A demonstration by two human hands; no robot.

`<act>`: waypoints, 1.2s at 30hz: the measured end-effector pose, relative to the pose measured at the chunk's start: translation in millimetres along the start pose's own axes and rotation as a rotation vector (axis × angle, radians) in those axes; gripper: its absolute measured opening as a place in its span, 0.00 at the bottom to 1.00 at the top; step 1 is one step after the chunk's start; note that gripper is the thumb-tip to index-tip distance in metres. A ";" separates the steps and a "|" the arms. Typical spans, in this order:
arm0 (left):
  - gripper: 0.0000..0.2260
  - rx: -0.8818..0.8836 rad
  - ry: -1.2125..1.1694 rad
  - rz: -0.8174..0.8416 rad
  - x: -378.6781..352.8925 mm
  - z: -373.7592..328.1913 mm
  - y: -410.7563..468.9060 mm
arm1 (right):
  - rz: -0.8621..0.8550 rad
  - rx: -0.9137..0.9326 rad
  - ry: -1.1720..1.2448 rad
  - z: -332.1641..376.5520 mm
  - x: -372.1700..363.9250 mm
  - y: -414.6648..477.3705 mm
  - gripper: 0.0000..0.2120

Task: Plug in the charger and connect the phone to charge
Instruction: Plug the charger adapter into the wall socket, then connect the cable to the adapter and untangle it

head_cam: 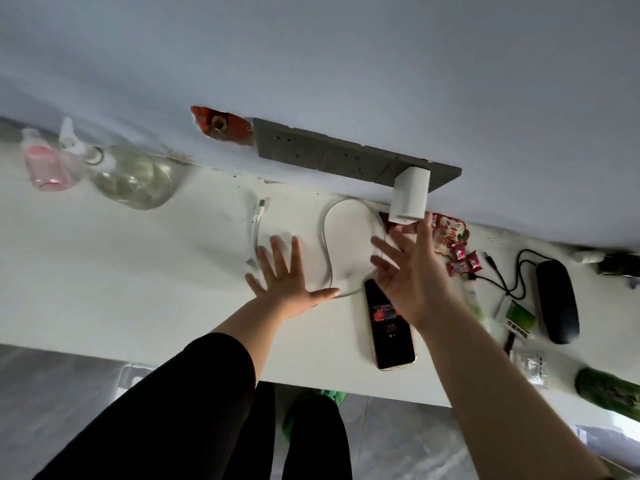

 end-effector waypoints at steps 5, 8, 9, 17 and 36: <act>0.41 -0.225 0.082 -0.173 17.6 39.6 -22.1 | -0.077 -0.059 -0.241 -80.8 -29.8 0.4 0.17; 0.46 -0.208 0.134 -0.290 23.6 77.5 -30.1 | -0.099 0.046 -0.618 -113.7 -59.4 9.1 0.06; 0.49 -0.181 0.160 -0.310 25.5 89.3 -29.6 | -0.085 0.078 -0.760 -122.1 -68.9 11.8 0.06; 0.61 -0.027 0.259 -0.262 25.1 135.4 -7.9 | 0.008 0.247 -1.630 -154.3 -108.3 38.3 0.10; 0.60 0.088 0.132 -0.221 28.4 112.0 -13.5 | -0.034 0.212 -0.469 -103.3 -62.7 -23.2 0.10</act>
Point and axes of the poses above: each hand's wrist, its own y-axis towards the middle knuckle, its own x-axis out of the back of the hand, z = x × y, the point moved 3 cm from there along y, towards the middle knuckle, and after that the axes turned 5 degrees about z, right-handed, at the moved point
